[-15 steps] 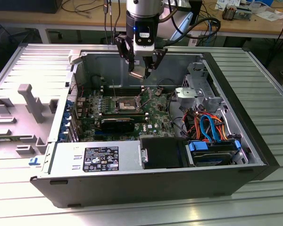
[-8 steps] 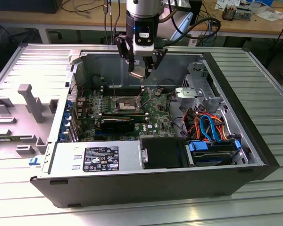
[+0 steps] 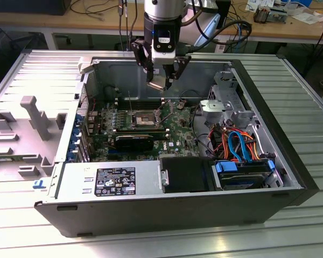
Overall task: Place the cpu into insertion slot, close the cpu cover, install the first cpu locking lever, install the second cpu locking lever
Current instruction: 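Place the cpu into insertion slot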
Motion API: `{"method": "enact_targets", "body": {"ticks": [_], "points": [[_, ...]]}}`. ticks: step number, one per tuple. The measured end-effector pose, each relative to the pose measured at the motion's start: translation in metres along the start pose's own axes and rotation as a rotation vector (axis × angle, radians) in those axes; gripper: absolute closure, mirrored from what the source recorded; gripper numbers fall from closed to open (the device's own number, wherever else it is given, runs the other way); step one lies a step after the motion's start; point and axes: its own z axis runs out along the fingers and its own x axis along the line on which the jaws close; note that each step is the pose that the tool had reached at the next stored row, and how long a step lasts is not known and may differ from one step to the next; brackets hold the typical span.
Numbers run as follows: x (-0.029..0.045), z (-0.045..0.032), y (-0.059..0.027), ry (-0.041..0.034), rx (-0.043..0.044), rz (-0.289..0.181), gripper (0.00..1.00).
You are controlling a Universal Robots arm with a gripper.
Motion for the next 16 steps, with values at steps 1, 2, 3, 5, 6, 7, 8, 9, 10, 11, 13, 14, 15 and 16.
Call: {"method": "enact_targets", "body": {"ticks": [1,2,3,5,6,7,8,9,10,11,13,14,15,16], "points": [[0.0,0.0,0.0,-0.0001,0.0,0.001,0.46],[0.0,0.0001,0.0,-0.0001,0.0,0.002,0.46],[0.0,0.0001,0.0,-0.0002,0.0001,0.003,0.46],[0.0,0.0002,0.0,-0.0003,0.0,0.005,0.46],[0.0,0.0003,0.0,-0.0004,0.0001,0.006,0.46],[0.0,0.0003,0.0,-0.0004,0.0,0.007,0.46],[0.0,0.0004,0.0,-0.0005,0.0,0.009,0.46],[0.0,0.0005,0.0,-0.0006,0.0,0.01,0.46],[0.0,0.0005,0.0,-0.0007,0.0001,0.011,0.46],[0.0,0.0006,0.0,-0.0006,0.0,0.012,0.46],[0.0,0.0006,0.0,-0.0008,0.0,0.014,0.46],[0.0,0.0007,0.0,-0.0008,0.0,0.015,0.46],[0.0,0.0007,0.0,-0.0009,0.0,0.015,0.46],[0.0,0.0008,0.0,-0.0009,0.0,0.016,0.46]]}}
